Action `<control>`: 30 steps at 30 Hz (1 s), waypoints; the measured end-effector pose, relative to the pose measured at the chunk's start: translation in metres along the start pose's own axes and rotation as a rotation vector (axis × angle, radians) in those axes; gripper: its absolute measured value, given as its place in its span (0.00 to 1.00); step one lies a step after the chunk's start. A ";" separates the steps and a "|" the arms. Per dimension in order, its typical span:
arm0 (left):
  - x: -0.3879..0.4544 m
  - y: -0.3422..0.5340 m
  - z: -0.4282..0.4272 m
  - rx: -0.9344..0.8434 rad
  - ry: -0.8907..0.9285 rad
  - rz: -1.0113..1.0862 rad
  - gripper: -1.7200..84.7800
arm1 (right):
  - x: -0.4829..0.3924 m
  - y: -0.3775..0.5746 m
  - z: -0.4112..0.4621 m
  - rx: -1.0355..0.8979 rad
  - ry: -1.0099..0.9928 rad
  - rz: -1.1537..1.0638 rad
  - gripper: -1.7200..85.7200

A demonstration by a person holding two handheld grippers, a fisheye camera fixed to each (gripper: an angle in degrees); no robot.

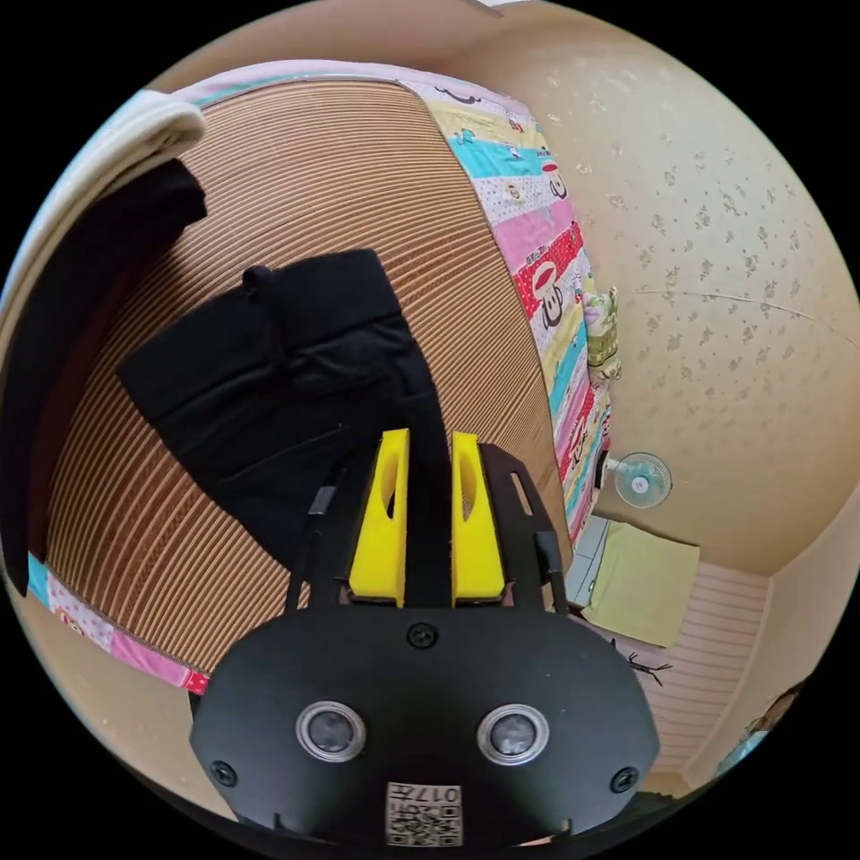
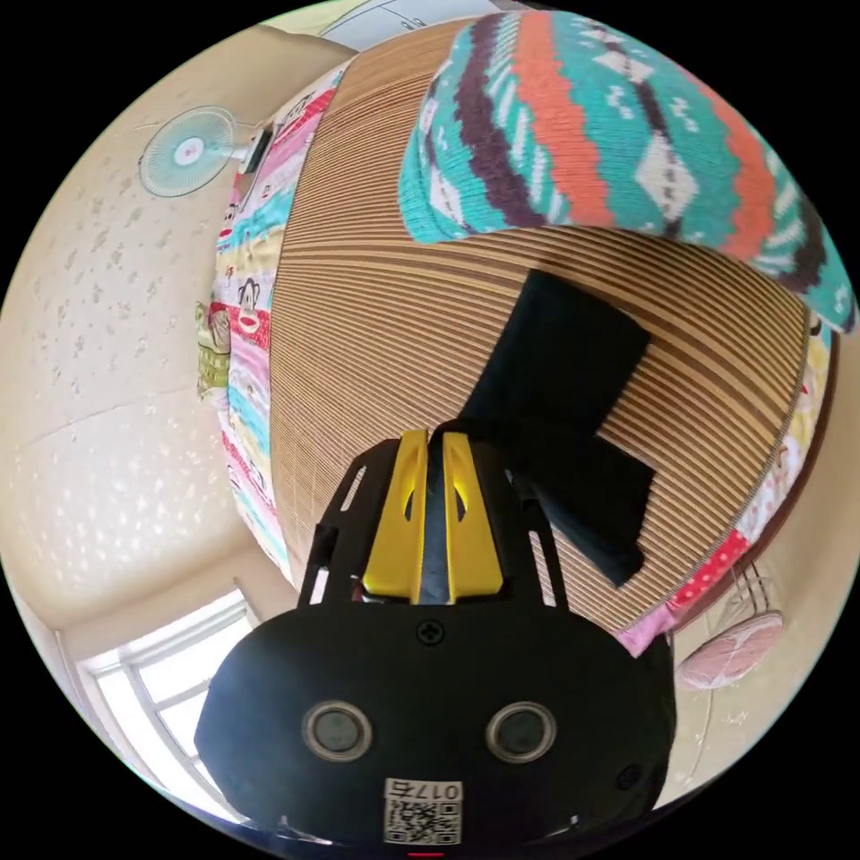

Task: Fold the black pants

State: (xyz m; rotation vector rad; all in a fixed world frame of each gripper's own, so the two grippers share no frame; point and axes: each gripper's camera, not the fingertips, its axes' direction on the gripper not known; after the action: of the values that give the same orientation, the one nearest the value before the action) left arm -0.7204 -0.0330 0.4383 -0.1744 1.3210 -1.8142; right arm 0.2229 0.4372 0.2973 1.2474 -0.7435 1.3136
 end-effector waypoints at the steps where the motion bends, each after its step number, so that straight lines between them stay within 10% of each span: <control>1: 0.007 -0.001 0.007 0.010 -0.010 0.018 0.09 | -0.016 -0.006 0.013 0.001 -0.052 -0.052 0.12; 12: 0.054 0.111 0.181 -0.554 -0.544 0.687 0.05 | -0.058 0.080 0.199 -0.518 0.683 -0.769 0.03; 21: -0.009 0.124 0.151 -0.619 -0.574 0.619 0.01 | 0.033 0.101 0.150 -0.634 0.359 -0.495 0.03; 25: -0.026 0.118 0.125 -0.584 -0.472 0.502 0.01 | 0.094 0.094 0.053 -0.303 -0.080 -0.303 0.05; 30: -0.042 0.110 0.094 -0.506 -0.378 0.341 0.01 | 0.164 0.061 -0.003 -0.037 -0.111 0.012 0.11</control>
State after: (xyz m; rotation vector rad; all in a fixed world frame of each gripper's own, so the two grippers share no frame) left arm -0.5811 -0.0774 0.4025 -0.5051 1.4062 -1.0761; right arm 0.1936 0.4759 0.4653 1.2958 -0.8516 1.2429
